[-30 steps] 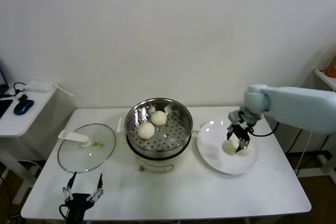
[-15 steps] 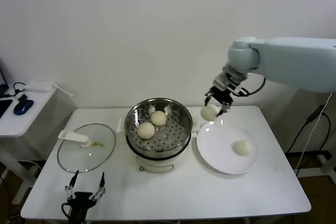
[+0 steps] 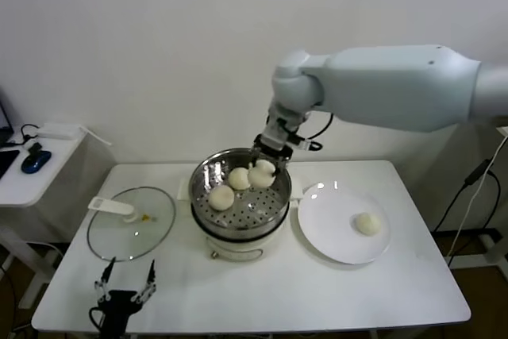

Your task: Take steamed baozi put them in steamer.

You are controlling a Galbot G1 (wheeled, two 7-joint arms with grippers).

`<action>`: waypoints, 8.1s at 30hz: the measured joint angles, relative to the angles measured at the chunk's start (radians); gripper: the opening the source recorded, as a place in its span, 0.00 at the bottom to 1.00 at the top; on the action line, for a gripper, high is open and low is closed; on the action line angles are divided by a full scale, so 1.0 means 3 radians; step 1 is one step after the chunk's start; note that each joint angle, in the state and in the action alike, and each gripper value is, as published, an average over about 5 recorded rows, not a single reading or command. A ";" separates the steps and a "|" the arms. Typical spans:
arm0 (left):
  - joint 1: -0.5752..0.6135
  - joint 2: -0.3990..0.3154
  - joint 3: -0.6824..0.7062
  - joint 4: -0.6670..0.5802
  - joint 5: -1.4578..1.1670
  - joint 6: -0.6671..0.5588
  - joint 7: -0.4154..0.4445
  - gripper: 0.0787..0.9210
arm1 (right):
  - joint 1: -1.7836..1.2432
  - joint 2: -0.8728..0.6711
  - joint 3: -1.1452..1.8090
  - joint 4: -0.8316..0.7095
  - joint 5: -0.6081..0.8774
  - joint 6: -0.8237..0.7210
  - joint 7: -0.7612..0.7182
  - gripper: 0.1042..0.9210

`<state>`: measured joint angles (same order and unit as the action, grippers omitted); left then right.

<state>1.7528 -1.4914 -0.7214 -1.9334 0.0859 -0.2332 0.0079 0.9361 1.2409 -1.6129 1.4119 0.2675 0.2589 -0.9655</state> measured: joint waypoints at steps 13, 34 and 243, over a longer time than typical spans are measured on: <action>-0.0022 -0.0009 -0.0008 0.0034 -0.0002 0.0002 -0.0003 0.88 | -0.0519 0.0206 0.0117 -0.0081 -0.0444 0.0087 0.0063 0.54; -0.0006 -0.0005 -0.0083 0.0031 -0.0010 0.0019 0.0008 0.88 | -0.0583 0.0236 0.0045 -0.0190 -0.0340 0.0245 0.0024 0.80; -0.0104 -0.0078 0.0271 -0.0120 0.0294 0.0102 0.0134 0.88 | -0.4492 -0.2003 0.4429 0.1597 0.1532 -0.1918 0.3736 0.88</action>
<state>1.7216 -1.5147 -0.6401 -1.9694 0.1741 -0.2025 0.0480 -0.4114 0.6399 -0.2843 1.8909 0.7271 -0.3164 0.1554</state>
